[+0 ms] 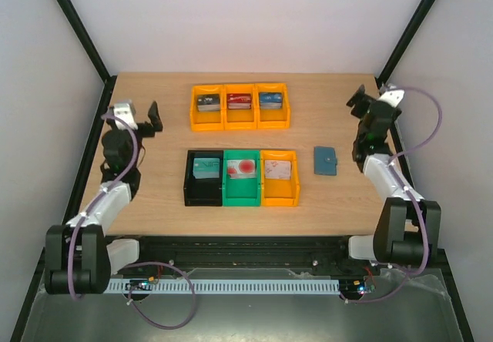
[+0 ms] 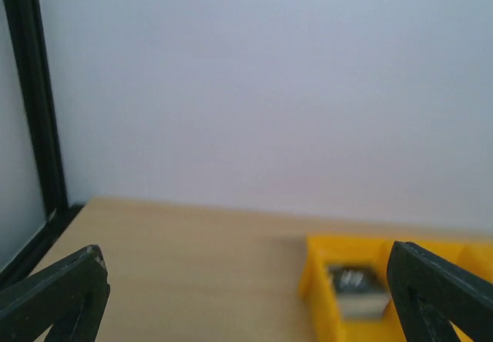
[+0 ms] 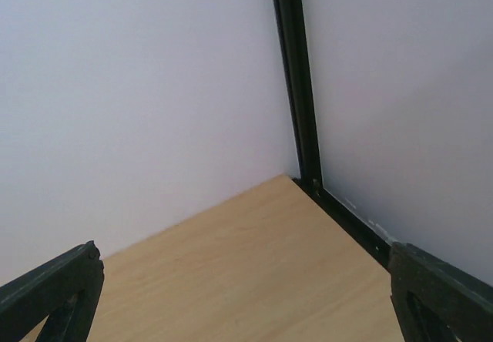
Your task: Take the credit cards out of the card holder
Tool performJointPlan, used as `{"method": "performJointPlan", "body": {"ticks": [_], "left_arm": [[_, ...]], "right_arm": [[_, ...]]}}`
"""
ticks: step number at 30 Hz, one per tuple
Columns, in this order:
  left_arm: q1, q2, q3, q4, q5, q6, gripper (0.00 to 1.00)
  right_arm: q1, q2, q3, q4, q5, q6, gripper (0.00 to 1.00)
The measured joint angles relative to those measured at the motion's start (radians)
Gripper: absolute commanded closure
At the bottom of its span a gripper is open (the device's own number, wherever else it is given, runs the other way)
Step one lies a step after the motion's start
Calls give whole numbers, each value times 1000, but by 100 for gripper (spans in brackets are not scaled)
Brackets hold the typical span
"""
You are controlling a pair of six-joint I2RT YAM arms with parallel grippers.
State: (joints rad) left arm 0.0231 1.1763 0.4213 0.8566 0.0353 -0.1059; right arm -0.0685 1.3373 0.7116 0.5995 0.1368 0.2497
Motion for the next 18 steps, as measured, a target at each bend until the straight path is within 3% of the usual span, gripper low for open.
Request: {"method": "performJointPlan", "body": {"ticks": [3,7,13,18], "left_arm": [[3,-50,165,-157,38,-87,1],[-2,-73,276,-306,111,-226,1],[-50,-103,269,-443,222,-361,0],[-69,-141,229,-449,345,-395,1]], "right_arm": [[-10,6,177,-229,-61,-11,1],[-10,47,246,-457,-164,4,10],[-9,228,313,-748,-292,72,40],[-9,409,377,-908,-393,91,43]]}}
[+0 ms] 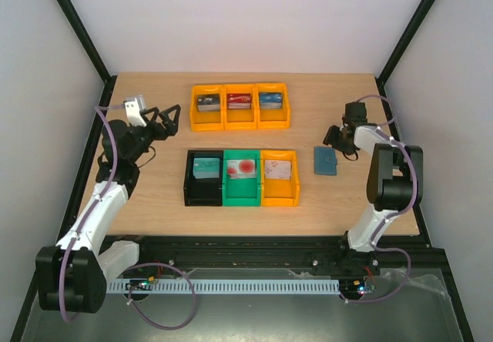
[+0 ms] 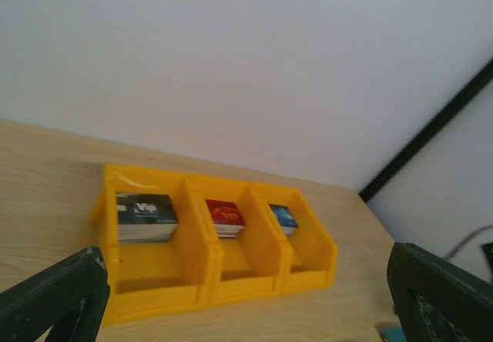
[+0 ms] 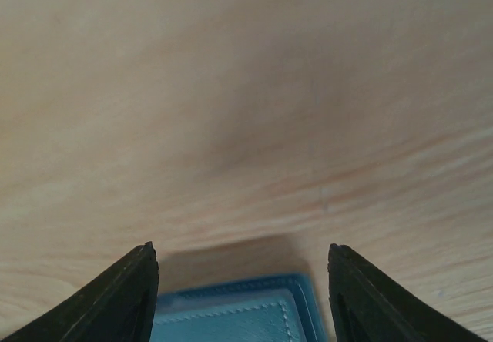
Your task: Take the credit cards out of the card holder
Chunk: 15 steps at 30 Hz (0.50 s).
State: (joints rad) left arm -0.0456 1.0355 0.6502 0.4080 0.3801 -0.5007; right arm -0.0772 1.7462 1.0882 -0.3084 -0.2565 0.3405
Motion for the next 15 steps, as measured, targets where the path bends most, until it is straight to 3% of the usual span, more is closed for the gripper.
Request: {"method": "performJointPlan", "body": {"ticks": [7,15], "left_arm": [[-26,-24,-14,-9,64,2,0],[-30,-24,-14,-18,73,8,1]], "right_arm": [[0,85,20,-100,-21,-18,46],[0,81,40,-200,-23,-61,40]]}}
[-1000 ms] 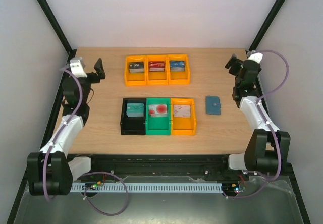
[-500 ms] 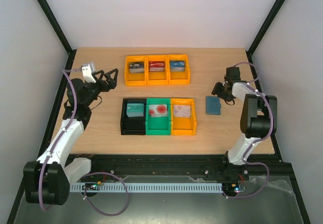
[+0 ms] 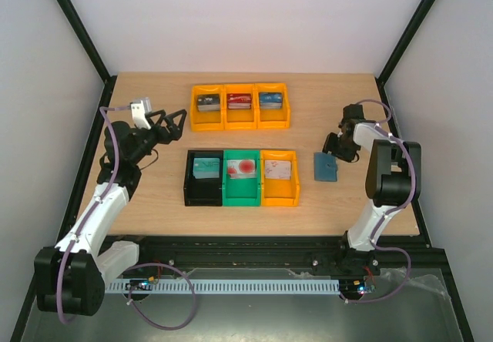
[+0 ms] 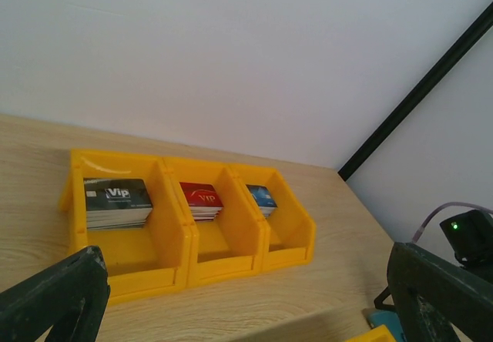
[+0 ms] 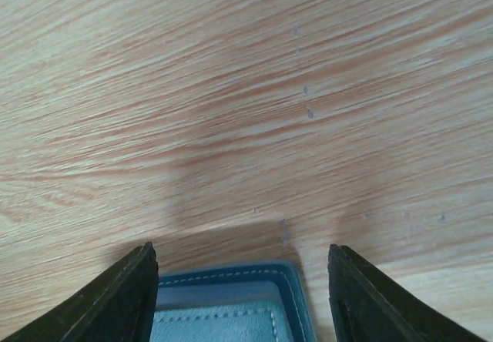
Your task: Take the credit cards out of the card holder
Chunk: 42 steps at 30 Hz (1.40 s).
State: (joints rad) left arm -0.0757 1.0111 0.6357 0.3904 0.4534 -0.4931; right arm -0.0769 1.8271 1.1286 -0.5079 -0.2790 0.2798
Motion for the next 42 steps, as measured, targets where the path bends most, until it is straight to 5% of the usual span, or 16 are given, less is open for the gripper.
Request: {"method": "performJointPlan", "body": {"ticks": [16,22,26,42], "left_arm": [[-23,3,0,-13,26,70,1],[-42,3,0,-15,26,92,1],[-51,3,0,-16,25,114,3],[-117,2,0,-53,13,227,12]], "right_arm": [[0,-62,23,-123,-32,-10,43],[0,-32,-8,-122,-60,-10,63],[-8,-25,-8,-112,-94,-14,97],[-8,-84,22,-95,-236,-20,98]]}}
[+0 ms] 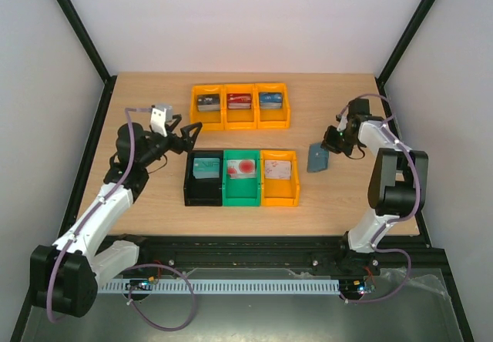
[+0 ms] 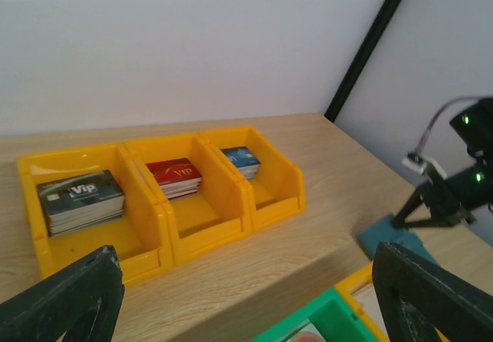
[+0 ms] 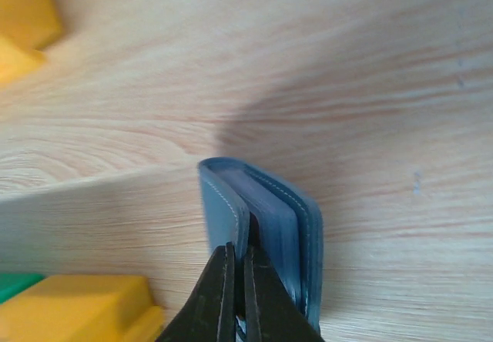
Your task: Take the credit cards out of the card holder
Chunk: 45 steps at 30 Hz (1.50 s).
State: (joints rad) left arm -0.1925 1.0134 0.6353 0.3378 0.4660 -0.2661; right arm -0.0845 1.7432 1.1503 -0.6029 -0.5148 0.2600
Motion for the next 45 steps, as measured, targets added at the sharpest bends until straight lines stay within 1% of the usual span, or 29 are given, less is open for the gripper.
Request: {"method": "performJointPlan", "body": {"ticks": [6,7,9,10,11,15,17,20,23,26,28,30,33,34,39,41,43,45], "left_arm": [[-56,1,0,-28,41,74,14],[-62,1,0,-32,57,83,12],[-71,3,0,-37,92,97,6],[-74,5,1,-37,115,100,2],[-77,6,2,-36,136,101,1],[-78,17,14,-26,243,94,1],[-78,21,21,-5,285,75,1],[-78,26,30,63,348,8,1],[-78,34,37,168,409,-87,1],[-87,42,42,253,452,-154,2],[-101,52,57,286,478,-182,5],[-121,59,75,307,503,-193,11],[-144,62,95,326,534,-195,27],[-148,62,98,330,539,-200,30],[-151,62,100,337,539,-207,35],[-151,62,100,337,539,-209,41],[-149,62,100,338,539,-215,50],[-149,62,100,344,537,-217,56]], "right_arm": [[21,-49,80,-9,-62,-16,98],[32,-60,101,-15,-67,-17,98],[61,-82,154,-28,-76,-19,98],[83,-93,194,-34,-79,-21,98],[107,-104,234,-39,-84,-25,98],[217,-149,363,-36,-137,-44,98],[280,-183,387,-8,-191,-51,98],[377,-257,376,88,-299,-25,98],[446,-343,305,305,-413,71,98],[492,-387,252,494,-478,179,98],[526,-386,247,585,-500,231,98],[562,-376,247,644,-516,261,98],[595,-356,249,689,-540,286,98],[605,-352,249,695,-547,289,98],[612,-342,249,704,-573,298,98],[615,-342,249,705,-583,298,98],[616,-342,249,705,-591,297,98],[619,-342,249,705,-600,297,98]]}}
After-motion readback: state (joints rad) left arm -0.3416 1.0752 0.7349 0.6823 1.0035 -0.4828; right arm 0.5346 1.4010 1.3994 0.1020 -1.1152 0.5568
